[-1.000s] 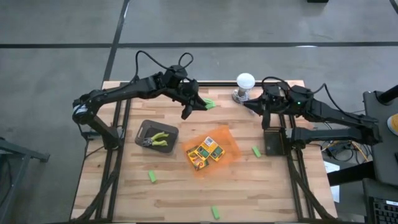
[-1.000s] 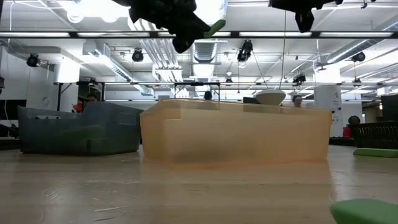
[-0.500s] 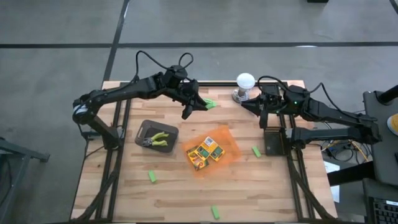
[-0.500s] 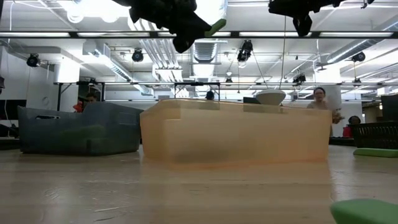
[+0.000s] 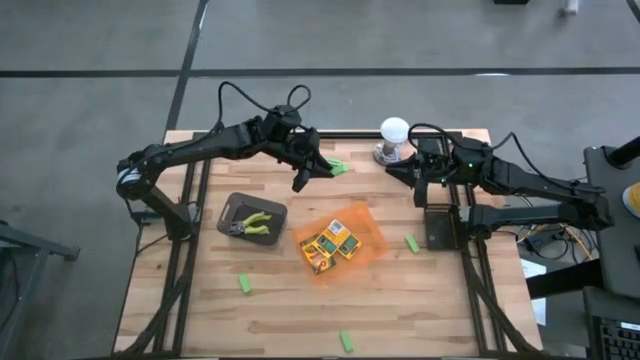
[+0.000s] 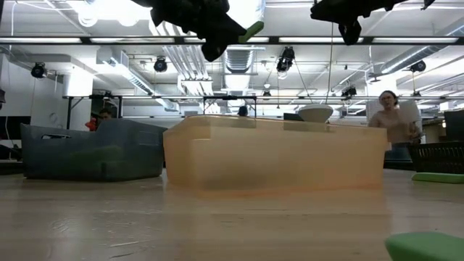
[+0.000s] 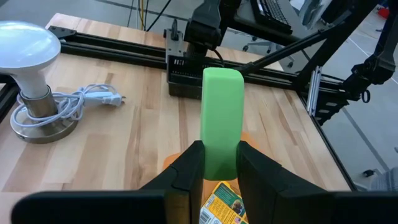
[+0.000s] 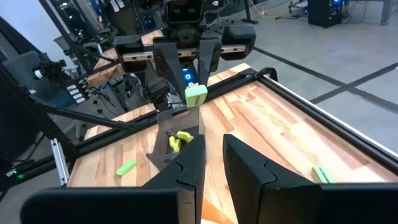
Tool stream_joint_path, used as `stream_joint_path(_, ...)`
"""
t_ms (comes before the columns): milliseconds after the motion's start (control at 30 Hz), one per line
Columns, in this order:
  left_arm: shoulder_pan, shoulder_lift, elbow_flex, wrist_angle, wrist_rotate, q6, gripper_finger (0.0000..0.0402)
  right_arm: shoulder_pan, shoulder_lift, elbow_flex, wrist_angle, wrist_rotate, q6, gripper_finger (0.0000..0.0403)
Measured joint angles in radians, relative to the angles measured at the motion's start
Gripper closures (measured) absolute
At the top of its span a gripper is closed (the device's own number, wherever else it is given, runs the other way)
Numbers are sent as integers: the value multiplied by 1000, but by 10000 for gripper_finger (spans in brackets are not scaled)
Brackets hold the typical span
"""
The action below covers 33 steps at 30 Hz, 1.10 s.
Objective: Pick & Place School Supplies
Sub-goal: Put the green eraser into the black basket
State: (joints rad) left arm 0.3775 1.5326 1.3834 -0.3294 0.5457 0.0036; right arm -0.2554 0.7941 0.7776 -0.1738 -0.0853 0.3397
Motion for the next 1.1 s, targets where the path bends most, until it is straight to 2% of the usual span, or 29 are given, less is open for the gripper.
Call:
stream_joint_path(233, -1, 0, 0, 0, 0, -3, 316, 0, 2, 0, 2, 6, -10, 334)
stream_joint_path(400, -1, 0, 0, 0, 0, -4, 316, 0, 1, 0, 2, -98, -7, 314)
stream_joint_path(467, -1, 0, 0, 0, 0, -4, 316, 0, 1, 0, 2, -107, -3, 304)
stream_joint_path(967, -1, 0, 0, 0, 0, -4, 316, 0, 0, 0, 7, -135, -3, 206)
stream_joint_path(1100, -1, 0, 0, 0, 0, -4, 316, -1, 0, 0, 8, -158, -57, 184)
